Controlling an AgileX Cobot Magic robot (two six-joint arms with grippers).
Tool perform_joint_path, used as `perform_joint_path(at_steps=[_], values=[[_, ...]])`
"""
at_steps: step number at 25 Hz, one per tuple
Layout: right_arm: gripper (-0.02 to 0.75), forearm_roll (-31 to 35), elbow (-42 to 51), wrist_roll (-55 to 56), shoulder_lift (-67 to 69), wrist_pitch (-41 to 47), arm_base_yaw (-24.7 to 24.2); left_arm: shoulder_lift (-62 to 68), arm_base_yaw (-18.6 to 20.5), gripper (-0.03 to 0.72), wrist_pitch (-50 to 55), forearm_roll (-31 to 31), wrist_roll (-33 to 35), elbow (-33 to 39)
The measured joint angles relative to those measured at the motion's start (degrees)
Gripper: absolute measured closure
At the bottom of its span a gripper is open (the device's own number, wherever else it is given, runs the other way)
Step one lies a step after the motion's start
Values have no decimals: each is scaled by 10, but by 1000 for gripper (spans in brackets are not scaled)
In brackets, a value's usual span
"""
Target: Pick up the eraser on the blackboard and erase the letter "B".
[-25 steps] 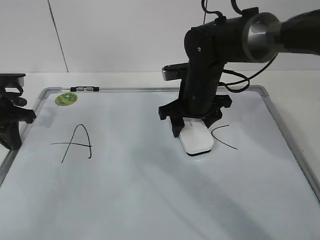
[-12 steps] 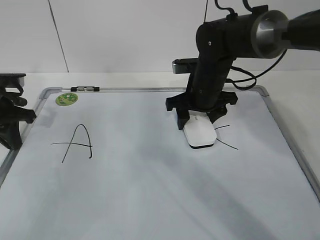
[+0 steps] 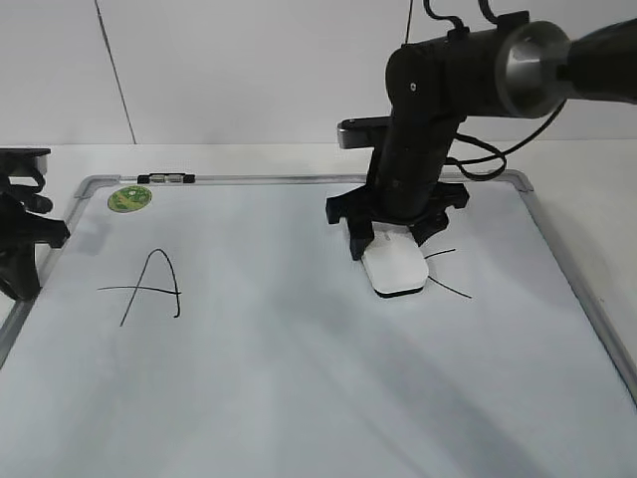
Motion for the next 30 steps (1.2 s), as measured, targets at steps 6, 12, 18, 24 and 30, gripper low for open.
perform_joint_path(at_steps=[6, 12, 18, 24, 30], values=[[218, 3, -19, -16, 6, 10, 37, 0, 0, 667, 9, 6, 0, 0], [218, 25, -43, -20, 15, 29, 60, 0, 0, 667, 11, 6, 0, 0], [218, 12, -46, -18, 17, 32, 60, 0, 0, 667, 11, 6, 0, 0], [218, 0, -52, -10, 25, 32, 45, 0, 0, 667, 11, 6, 0, 0], [218, 0, -59, -8, 29, 32, 1, 0, 0, 667, 11, 6, 0, 0]])
